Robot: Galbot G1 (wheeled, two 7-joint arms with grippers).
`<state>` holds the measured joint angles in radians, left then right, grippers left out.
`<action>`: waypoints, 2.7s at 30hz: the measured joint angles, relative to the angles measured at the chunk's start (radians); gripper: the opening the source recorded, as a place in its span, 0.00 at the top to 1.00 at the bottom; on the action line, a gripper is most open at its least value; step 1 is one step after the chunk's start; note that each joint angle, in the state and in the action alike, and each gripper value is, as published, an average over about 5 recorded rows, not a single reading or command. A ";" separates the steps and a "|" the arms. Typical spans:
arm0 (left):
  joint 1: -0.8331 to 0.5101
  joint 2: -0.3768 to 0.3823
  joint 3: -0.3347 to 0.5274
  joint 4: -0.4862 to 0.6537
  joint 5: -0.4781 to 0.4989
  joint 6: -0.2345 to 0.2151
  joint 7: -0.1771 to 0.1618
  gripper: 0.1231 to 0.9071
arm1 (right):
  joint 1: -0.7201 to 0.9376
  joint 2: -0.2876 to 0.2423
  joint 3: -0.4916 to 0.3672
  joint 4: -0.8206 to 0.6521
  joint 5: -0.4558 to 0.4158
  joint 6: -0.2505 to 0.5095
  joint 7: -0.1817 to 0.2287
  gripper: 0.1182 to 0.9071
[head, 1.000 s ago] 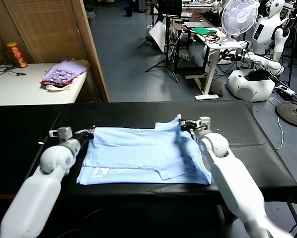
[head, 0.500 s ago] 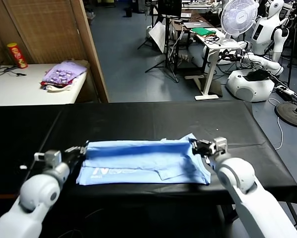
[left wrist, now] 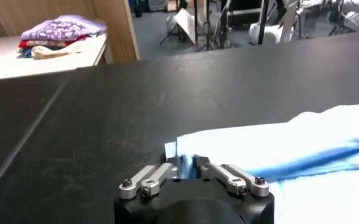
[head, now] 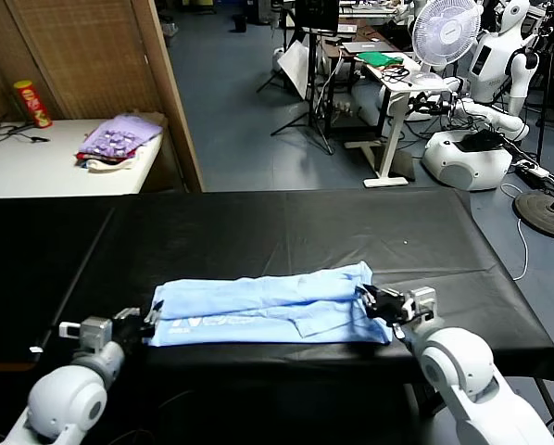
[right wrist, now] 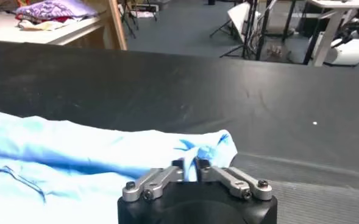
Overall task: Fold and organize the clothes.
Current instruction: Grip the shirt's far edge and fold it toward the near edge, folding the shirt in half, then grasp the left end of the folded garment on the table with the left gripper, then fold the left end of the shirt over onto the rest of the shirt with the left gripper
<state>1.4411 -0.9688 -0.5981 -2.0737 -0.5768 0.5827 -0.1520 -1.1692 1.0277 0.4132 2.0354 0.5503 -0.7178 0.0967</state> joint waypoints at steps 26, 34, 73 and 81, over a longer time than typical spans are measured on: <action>-0.238 -0.106 0.065 0.266 -0.144 -0.017 0.011 0.85 | 0.193 0.182 -0.092 -0.380 -0.129 0.161 0.009 0.90; -0.245 -0.147 0.090 0.300 0.081 -0.158 0.013 1.00 | 0.172 0.227 -0.108 -0.406 -0.209 0.279 0.077 0.97; -0.028 -0.246 -0.004 0.173 0.073 -0.182 0.063 0.85 | 0.013 0.150 -0.032 -0.092 -0.203 0.281 -0.001 0.14; -0.019 -0.215 -0.023 0.182 0.291 -0.227 0.088 0.96 | 0.008 0.146 -0.022 -0.067 -0.206 0.279 0.000 0.14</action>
<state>1.4226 -1.1837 -0.6216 -1.8921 -0.2862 0.3553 -0.0637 -1.1608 1.1741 0.3915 1.9684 0.3446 -0.4391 0.0969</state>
